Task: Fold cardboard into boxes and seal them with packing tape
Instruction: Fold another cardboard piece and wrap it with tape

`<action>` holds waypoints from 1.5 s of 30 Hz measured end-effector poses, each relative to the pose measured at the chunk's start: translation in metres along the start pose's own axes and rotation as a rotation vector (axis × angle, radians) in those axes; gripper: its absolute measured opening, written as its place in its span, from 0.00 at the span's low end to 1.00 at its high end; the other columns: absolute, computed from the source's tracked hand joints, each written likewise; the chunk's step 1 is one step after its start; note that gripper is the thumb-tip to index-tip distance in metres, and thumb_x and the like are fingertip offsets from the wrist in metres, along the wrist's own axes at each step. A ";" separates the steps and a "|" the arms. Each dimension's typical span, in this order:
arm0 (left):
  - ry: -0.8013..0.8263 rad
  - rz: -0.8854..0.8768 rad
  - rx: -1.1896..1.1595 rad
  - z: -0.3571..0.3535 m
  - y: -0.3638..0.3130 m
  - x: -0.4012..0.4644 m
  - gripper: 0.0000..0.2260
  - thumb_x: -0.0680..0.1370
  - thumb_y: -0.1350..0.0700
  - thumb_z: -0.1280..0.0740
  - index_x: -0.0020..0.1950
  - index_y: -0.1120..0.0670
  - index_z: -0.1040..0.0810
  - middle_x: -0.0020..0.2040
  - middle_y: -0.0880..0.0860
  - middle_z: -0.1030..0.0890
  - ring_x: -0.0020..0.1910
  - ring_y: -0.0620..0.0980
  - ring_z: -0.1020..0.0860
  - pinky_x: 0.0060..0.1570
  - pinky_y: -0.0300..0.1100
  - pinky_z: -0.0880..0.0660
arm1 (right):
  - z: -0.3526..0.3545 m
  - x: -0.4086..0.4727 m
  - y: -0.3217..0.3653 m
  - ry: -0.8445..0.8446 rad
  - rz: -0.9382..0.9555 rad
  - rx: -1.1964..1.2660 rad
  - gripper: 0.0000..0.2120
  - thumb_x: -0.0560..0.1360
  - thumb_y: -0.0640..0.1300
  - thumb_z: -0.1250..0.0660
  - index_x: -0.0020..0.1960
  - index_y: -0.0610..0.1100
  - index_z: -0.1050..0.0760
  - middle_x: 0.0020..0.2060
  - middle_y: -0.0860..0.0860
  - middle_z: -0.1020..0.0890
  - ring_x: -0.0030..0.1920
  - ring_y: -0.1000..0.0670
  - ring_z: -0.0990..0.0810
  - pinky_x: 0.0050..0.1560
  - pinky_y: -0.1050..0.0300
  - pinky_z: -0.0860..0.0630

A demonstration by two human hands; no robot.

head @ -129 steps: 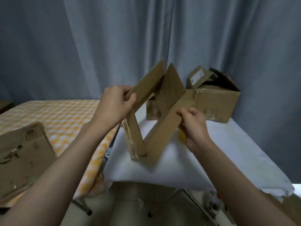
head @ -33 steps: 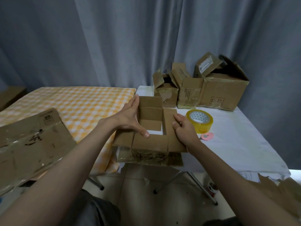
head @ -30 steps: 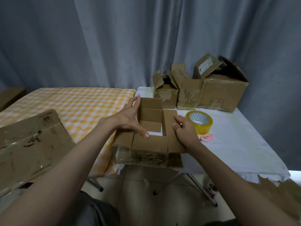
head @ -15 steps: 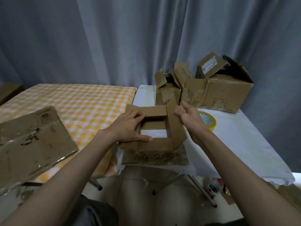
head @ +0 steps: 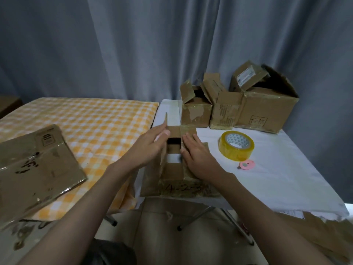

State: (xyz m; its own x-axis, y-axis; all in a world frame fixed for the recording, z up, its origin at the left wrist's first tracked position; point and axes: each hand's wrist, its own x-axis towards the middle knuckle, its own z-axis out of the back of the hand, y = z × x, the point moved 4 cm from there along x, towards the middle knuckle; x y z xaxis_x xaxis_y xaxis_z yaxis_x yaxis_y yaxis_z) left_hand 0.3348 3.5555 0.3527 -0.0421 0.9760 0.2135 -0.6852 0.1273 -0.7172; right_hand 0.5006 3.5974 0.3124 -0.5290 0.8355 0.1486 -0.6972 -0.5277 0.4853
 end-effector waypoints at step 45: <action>0.223 -0.010 0.623 -0.081 -0.029 -0.015 0.62 0.56 0.13 0.57 0.81 0.50 0.60 0.82 0.48 0.57 0.80 0.56 0.55 0.76 0.57 0.50 | 0.085 -0.002 -0.131 -0.054 -0.453 0.065 0.21 0.78 0.39 0.33 0.71 0.43 0.28 0.65 0.46 0.23 0.62 0.44 0.24 0.52 0.60 0.25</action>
State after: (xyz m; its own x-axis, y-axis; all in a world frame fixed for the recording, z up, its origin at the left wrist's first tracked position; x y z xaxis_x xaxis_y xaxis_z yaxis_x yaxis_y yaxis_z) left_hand 0.4136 3.5510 0.3164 0.0725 0.9970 0.0280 -0.9800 0.0765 -0.1836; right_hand 0.6343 3.6779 0.3215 -0.1510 0.9874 -0.0473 -0.8195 -0.0982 0.5645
